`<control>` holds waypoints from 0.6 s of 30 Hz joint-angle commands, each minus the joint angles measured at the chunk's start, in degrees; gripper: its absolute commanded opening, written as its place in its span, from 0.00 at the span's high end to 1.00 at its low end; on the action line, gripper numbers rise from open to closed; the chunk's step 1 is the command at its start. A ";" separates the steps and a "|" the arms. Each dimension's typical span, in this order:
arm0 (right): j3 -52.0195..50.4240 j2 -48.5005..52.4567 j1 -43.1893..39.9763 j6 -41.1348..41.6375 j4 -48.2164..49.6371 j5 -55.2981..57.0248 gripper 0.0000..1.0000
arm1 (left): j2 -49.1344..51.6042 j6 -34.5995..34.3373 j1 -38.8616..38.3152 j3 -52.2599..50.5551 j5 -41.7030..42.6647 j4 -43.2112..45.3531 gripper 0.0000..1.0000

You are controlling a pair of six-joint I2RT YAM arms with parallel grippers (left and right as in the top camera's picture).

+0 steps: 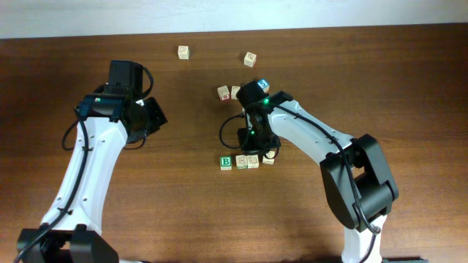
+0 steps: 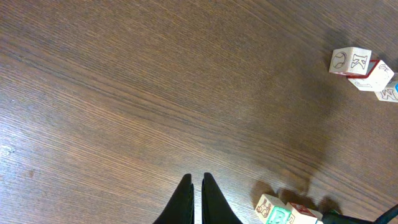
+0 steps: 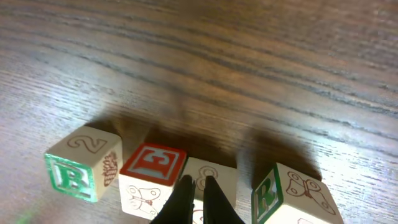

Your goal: Rotate 4 blocks

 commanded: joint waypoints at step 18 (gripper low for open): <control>-0.87 1.09 -6.38 1.66 -3.32 1.36 0.93 | 0.37 -0.52 -3.89 -0.44 -4.59 0.17 0.95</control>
